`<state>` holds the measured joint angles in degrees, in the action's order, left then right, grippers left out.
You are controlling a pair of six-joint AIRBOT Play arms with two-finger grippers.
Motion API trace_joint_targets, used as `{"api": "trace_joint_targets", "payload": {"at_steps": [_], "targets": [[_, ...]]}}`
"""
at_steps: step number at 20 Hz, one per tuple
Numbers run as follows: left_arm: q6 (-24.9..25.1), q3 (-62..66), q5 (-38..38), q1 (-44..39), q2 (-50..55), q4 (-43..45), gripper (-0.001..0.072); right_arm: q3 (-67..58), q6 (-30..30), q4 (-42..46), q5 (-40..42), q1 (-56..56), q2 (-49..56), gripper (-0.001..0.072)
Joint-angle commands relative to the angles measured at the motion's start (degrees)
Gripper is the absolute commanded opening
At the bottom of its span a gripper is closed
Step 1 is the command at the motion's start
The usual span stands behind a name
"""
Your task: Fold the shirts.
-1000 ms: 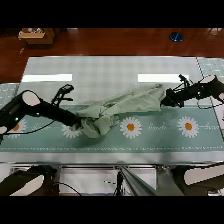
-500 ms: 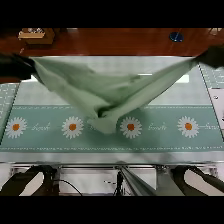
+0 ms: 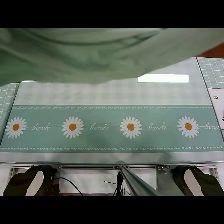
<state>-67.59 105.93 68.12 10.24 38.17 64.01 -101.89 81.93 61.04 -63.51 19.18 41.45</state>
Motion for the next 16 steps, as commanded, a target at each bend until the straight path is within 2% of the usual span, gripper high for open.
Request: {"api": "trace_joint_targets", "payload": {"at_steps": [1,3,8,10,13,16], "targets": [[-1.3,5.5,0.5,0.2,-3.8,3.0,0.0027,-3.4,2.5,5.3,-8.0,0.0,-4.7,0.0024],[-2.4,5.8,4.0,0.2,-5.7,5.5,0.0028,-4.2,2.5,7.8,-16.2,0.0,-6.1,0.0025],[-3.7,5.2,23.4,0.2,-4.8,17.3,0.0028,-4.1,2.5,11.5,-35.3,0.0,-5.9,0.0025],[-3.7,2.9,29.2,0.2,-2.8,18.1,0.0027,-3.7,3.0,10.0,-42.6,0.0,-2.8,0.0024],[-5.8,-6.5,33.5,0.2,0.0,18.1,0.0028,1.1,3.0,3.1,-42.7,0.0,1.9,0.0024],[-5.8,-21.3,29.5,0.2,2.5,15.3,0.0028,8.4,2.3,0.0,-41.0,0.0,8.3,0.0024]]}}
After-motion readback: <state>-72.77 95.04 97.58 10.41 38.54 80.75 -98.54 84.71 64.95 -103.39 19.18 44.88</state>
